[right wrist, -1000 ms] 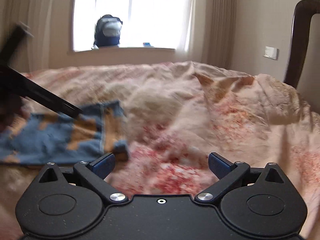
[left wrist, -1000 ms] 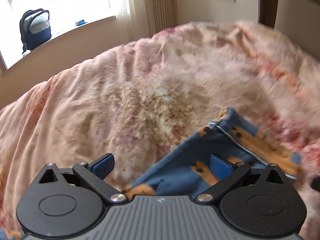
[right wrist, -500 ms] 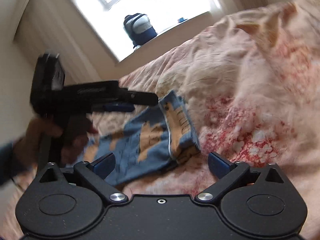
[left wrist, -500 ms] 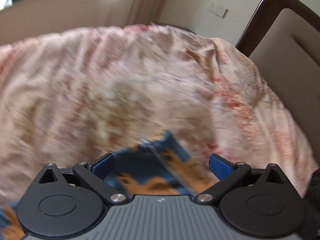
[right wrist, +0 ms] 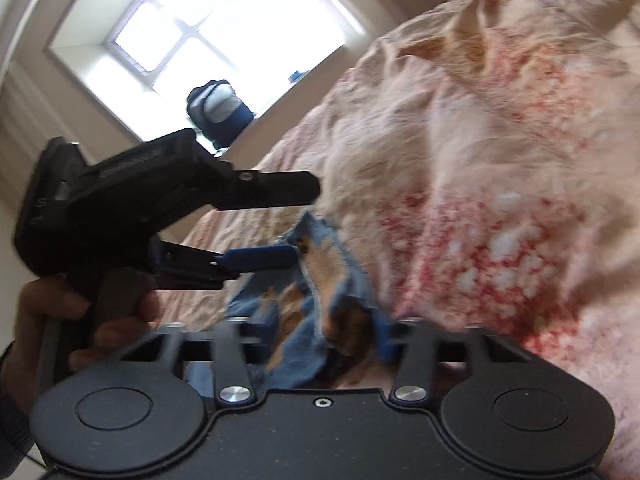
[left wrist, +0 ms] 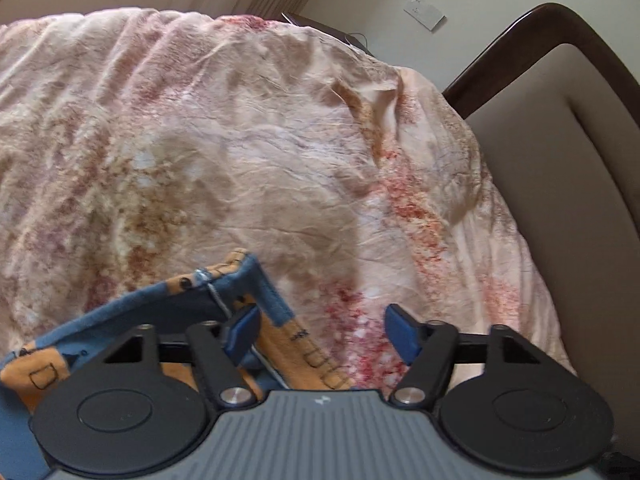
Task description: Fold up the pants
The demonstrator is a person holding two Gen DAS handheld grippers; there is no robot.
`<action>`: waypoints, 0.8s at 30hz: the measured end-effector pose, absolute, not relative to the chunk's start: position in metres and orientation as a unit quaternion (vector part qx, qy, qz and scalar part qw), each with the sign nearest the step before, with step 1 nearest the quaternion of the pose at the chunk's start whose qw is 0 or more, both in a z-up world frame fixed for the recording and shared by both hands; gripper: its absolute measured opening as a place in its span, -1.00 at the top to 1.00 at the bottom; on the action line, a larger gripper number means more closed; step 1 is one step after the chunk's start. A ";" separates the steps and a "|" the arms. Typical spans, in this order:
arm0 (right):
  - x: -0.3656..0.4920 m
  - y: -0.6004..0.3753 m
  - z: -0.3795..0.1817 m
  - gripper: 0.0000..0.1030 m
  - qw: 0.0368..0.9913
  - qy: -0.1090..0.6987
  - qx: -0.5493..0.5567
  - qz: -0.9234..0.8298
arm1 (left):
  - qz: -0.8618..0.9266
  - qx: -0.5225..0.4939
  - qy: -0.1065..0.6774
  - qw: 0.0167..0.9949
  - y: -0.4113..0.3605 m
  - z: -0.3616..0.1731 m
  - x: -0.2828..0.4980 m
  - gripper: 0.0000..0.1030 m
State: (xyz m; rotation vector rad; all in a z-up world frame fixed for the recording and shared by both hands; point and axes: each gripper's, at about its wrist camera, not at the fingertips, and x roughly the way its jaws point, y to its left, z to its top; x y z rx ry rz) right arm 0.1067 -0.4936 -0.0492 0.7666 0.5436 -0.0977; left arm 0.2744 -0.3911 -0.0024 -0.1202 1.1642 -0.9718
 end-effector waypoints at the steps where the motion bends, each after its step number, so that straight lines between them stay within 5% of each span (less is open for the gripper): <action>1: 0.107 -0.492 -0.048 0.54 0.895 0.263 0.357 -0.053 | -0.439 -0.058 0.530 0.723 -0.391 0.000 0.275 -0.36; 12: 0.109 -0.386 -0.026 0.67 0.965 0.252 -0.037 -0.054 | -0.403 0.018 0.538 0.740 -0.392 0.018 0.265 -0.35; 17: 0.108 -0.363 -0.028 0.68 0.960 0.246 -0.123 -0.046 | -0.391 0.032 0.544 0.742 -0.385 0.017 0.264 -0.16; 19: 0.111 -0.357 -0.029 0.68 0.957 0.246 -0.146 -0.042 | -0.382 0.031 0.547 0.744 -0.382 0.017 0.265 -0.04; 21: 0.111 -0.351 -0.029 0.68 0.955 0.245 -0.163 -0.038 | -0.373 0.040 0.549 0.747 -0.378 0.016 0.265 0.46; 24: 0.110 -0.346 -0.029 0.68 0.953 0.243 -0.175 -0.033 | -0.371 0.040 0.541 0.754 -0.367 0.018 0.262 0.79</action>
